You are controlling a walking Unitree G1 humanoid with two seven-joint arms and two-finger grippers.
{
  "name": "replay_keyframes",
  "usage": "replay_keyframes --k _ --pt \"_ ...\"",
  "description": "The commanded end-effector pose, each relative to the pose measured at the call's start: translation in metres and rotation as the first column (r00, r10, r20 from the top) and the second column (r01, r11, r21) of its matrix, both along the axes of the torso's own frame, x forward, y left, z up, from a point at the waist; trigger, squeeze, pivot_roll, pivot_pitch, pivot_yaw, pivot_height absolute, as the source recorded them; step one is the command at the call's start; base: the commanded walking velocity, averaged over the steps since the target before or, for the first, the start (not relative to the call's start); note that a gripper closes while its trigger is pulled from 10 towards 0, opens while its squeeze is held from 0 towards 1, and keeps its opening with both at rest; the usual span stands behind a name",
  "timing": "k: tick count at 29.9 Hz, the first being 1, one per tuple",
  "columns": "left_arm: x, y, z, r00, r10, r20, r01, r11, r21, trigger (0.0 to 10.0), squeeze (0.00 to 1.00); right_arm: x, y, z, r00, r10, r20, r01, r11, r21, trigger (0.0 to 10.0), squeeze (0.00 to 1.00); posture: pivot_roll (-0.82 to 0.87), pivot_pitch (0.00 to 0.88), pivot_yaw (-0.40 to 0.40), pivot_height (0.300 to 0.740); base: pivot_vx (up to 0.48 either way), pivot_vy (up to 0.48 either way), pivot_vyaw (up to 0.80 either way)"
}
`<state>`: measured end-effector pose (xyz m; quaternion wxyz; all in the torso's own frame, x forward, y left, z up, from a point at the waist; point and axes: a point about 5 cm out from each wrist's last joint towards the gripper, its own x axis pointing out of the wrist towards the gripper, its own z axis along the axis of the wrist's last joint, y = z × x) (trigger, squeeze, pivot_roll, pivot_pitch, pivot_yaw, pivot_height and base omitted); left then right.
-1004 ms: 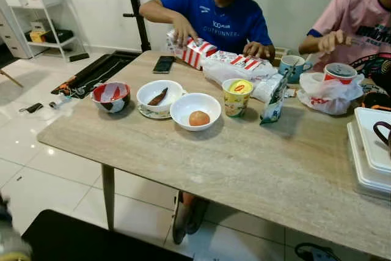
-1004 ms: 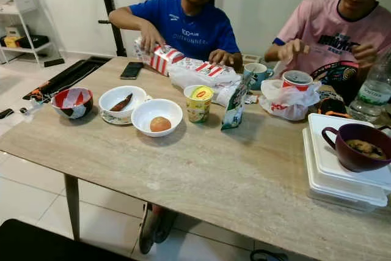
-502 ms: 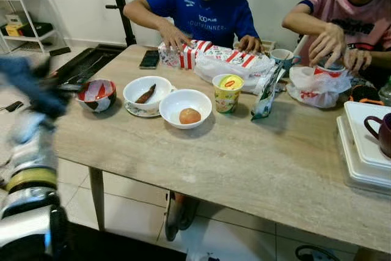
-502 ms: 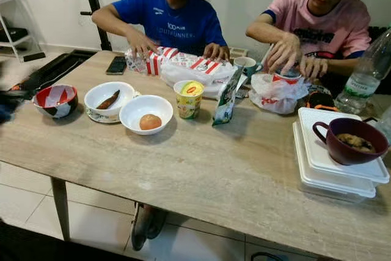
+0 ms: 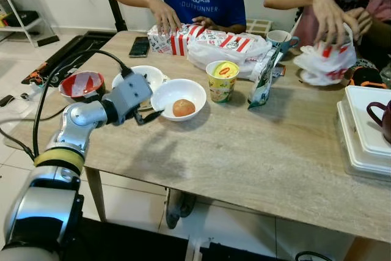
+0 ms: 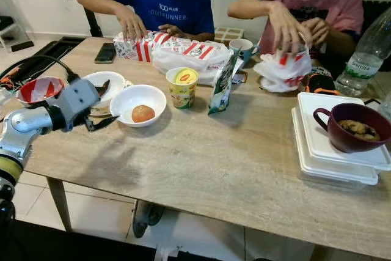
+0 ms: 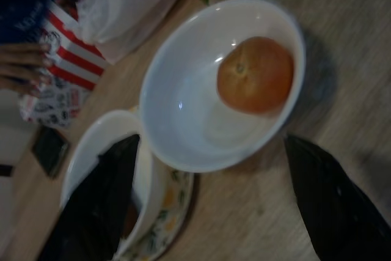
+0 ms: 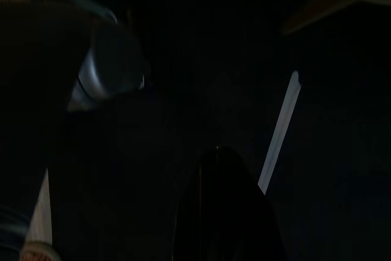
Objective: Restocking fridge
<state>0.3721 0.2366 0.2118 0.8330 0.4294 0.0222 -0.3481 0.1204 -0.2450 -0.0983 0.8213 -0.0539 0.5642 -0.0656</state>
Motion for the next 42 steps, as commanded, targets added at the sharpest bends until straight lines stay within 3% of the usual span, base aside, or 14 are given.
replay_keyframes --k 1,3,4,5,7,12,16,25,29,37,38,39,40,42 --pt "0.0 0.007 0.002 1.0 0.008 0.003 -0.008 0.992 0.126 10.0 0.0 -0.007 0.003 -0.003 1.0 0.019 -0.021 -0.019 1.0 0.002 10.0 0.0 -0.03 0.13 0.06 0.74 0.0 0.0 0.0" --pt "0.001 0.004 0.001 1.0 -0.01 -0.001 0.01 0.985 0.175 10.0 0.0 -0.009 0.002 -0.003 0.999 0.021 -0.024 -0.021 1.0 0.0 10.0 0.0 -0.04 0.139 0.063 0.74 0.0 0.0 0.0" --pt "0.001 0.0 -0.005 0.999 -0.036 -0.019 0.04 0.963 0.267 10.0 0.0 -0.012 0.002 -0.004 0.999 0.023 -0.028 -0.023 1.0 -0.001 10.0 0.0 -0.05 0.15 0.068 0.74 0.0 0.0 0.0" --pt "0.001 0.0 -0.005 0.999 -0.036 -0.019 0.04 0.963 0.267 10.0 0.0 -0.012 0.002 -0.004 0.999 0.023 -0.028 -0.023 1.0 -0.001 10.0 0.0 -0.05 0.15 0.068 0.74 0.0 0.0 0.0" --pt "0.002 -0.006 -0.014 0.996 -0.079 -0.041 0.089 0.915 0.394 10.0 0.0 -0.017 0.001 -0.005 0.999 0.025 -0.036 -0.026 1.0 -0.002 10.0 0.0 -0.06 0.165 0.072 0.74 0.0 0.0 0.0" --pt "0.006 -0.021 -0.016 0.99 -0.143 -0.013 0.133 0.874 0.467 10.0 0.0 -0.023 0.001 -0.006 0.998 0.031 -0.049 -0.031 1.0 -0.002 10.0 0.0 -0.05 0.186 0.076 0.74 0.0 0.0 0.0" --pt "0.009 -0.028 -0.022 0.983 -0.185 -0.006 0.151 0.785 0.6 10.0 0.0 -0.027 0.005 -0.008 0.997 0.046 -0.059 -0.046 0.999 0.006 10.0 0.0 -0.04 0.203 0.079 0.74 0.0 0.0 0.0" --pt "0.014 -0.031 -0.024 0.977 -0.206 0.056 0.109 0.71 0.696 10.0 0.0 -0.024 0.005 -0.007 0.998 0.056 -0.043 -0.056 0.998 0.003 10.0 0.0 -0.07 0.22 0.089 0.74 0.0 0.0 0.0" --pt "0.015 -0.032 -0.025 0.977 -0.204 0.062 0.105 0.711 0.695 10.0 0.0 -0.024 0.003 -0.007 0.998 0.054 -0.041 -0.054 0.999 0.001 10.0 0.0 -0.07 0.222 0.089 0.74 0.0 0.0 0.0" --pt "0.02 -0.047 -0.017 0.937 -0.285 0.201 0.062 0.703 0.708 10.0 0.0 -0.029 0.004 -0.008 0.997 0.055 -0.05 -0.056 0.998 -0.002 10.0 0.0 -0.07 0.222 0.09 0.74 0.0 0.0 0.0" --pt "0.021 -0.05 -0.016 0.93 -0.297 0.215 0.062 0.705 0.706 3.5 0.0 -0.029 0.004 -0.008 0.997 0.056 -0.05 -0.056 0.998 -0.002 10.0 0.0 -0.07 0.218 0.09 0.74 0.0 0.0 0.0" --pt "0.021 -0.05 -0.016 0.93 -0.297 0.215 0.062 0.705 0.706 3.5 0.0 -0.029 0.004 -0.008 0.997 0.056 -0.05 -0.056 0.998 -0.002 10.0 0.0 -0.07 0.218 0.09 0.74 0.0 0.0 0.0" --pt "0.021 -0.051 -0.015 0.925 -0.309 0.221 0.066 0.705 0.706 0.0 0.0 -0.028 0.005 -0.008 0.997 0.058 -0.049 -0.058 0.998 0.0 10.0 0.0 -0.07 0.218 0.09 0.74 0.0 0.0 0.0" --pt "0.021 -0.053 -0.014 0.921 -0.318 0.226 0.069 0.704 0.707 0.0 0.0 -0.027 0.006 -0.008 0.997 0.059 -0.048 -0.059 0.998 0.001 10.0 0.0 -0.07 0.214 0.09 0.74 0.0 0.0 0.0"
